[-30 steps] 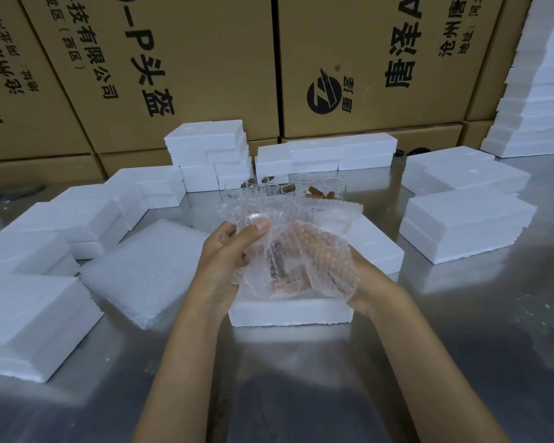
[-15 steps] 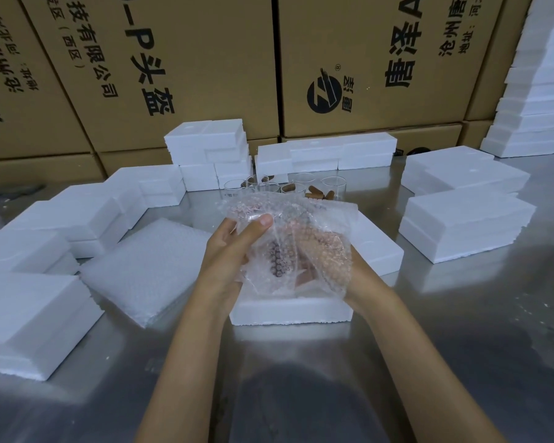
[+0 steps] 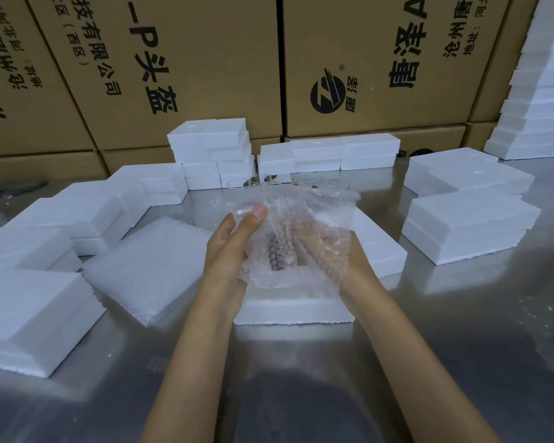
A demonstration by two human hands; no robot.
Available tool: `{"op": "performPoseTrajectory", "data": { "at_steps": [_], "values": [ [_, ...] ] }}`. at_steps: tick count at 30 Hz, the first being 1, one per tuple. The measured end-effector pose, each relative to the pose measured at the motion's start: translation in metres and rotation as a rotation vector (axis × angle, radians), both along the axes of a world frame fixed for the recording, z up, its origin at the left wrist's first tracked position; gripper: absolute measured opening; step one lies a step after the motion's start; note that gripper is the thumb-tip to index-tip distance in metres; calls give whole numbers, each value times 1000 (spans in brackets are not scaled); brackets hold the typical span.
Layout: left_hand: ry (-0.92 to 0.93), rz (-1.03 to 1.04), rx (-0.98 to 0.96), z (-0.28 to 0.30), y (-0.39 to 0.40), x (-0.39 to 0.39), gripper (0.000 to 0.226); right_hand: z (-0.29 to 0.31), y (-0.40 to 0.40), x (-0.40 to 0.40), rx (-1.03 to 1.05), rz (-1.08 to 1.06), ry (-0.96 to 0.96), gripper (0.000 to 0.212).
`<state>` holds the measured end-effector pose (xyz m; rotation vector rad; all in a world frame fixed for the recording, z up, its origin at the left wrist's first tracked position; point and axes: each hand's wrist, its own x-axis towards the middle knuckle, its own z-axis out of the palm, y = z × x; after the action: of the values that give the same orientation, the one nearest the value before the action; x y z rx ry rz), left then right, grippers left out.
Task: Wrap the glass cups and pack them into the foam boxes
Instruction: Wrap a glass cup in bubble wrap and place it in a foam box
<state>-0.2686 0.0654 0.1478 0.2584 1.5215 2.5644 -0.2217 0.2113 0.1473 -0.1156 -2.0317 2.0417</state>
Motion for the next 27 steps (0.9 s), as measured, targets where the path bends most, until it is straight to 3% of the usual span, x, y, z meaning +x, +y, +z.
{"op": "performPoseTrajectory", "data": {
  "at_steps": [3, 5, 8, 11, 15, 18, 22, 24, 27],
  "values": [
    [-33, -56, 109, -4, -6, -8, 69, -1, 10, -3, -170, -247, 133, 33],
    [-40, -95, 179, -7, -9, -12, 56, -4, 22, -6, -313, -416, 182, 24],
    [-21, -104, 221, -9, -9, -15, 44, -12, 30, -12, -225, -487, 32, 18],
    [4, -86, 274, -9, -5, -15, 28, -16, 26, -13, 19, -233, -154, 17],
    [-3, -66, 304, -11, -4, -17, 26, -10, 19, -6, 192, 91, -94, 40],
    [-32, -62, 352, -12, -6, -17, 25, -9, 17, -6, 101, 152, -41, 47],
    [-47, -67, 444, -15, -6, -19, 34, -13, 22, -9, -310, 258, -126, 29],
    [-42, -71, 445, -14, -5, -19, 40, -12, 23, -9, -316, 322, -147, 28],
    [-2, -61, 380, -14, 0, -16, 33, -12, 19, -7, -212, 390, -85, 24]
  ]
}}
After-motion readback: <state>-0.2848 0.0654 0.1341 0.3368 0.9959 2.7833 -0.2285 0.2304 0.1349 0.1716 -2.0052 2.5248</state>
